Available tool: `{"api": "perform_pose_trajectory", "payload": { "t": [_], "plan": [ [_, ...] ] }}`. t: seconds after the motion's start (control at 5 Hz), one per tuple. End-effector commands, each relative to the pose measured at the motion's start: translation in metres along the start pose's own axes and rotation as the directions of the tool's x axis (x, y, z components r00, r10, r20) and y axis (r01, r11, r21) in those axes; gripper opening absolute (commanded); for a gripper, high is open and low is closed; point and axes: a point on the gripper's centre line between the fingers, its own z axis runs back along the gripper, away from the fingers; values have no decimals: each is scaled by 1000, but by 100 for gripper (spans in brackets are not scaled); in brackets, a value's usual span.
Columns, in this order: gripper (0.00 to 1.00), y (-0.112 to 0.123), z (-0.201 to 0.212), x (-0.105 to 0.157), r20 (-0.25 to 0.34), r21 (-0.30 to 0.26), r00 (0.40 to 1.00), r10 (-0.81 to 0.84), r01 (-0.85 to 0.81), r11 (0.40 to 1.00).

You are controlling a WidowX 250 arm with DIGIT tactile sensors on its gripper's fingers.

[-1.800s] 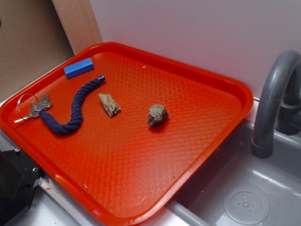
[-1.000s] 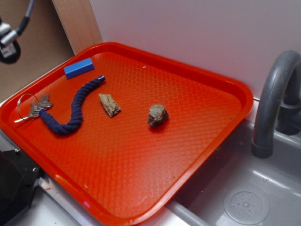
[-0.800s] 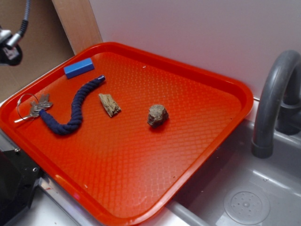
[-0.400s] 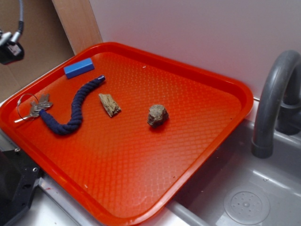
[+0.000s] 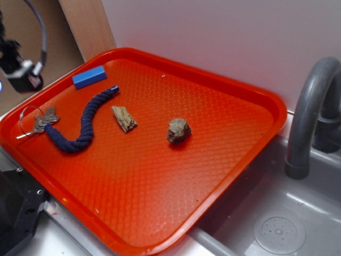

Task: Grab the silver keys.

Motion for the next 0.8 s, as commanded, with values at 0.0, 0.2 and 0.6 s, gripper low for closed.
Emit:
{"api": "perform_pose_trajectory", "payload": {
  "t": [0.0, 0.2, 0.6],
  "plan": [
    [100, 36, -24, 6, -60, 109, 983, 176, -169, 980],
    [100, 46, -24, 5, -88, 63, 965, 249, -244, 968],
    [100, 46, -44, 2, -164, 52, 966, 201, -195, 979]
  ]
}}
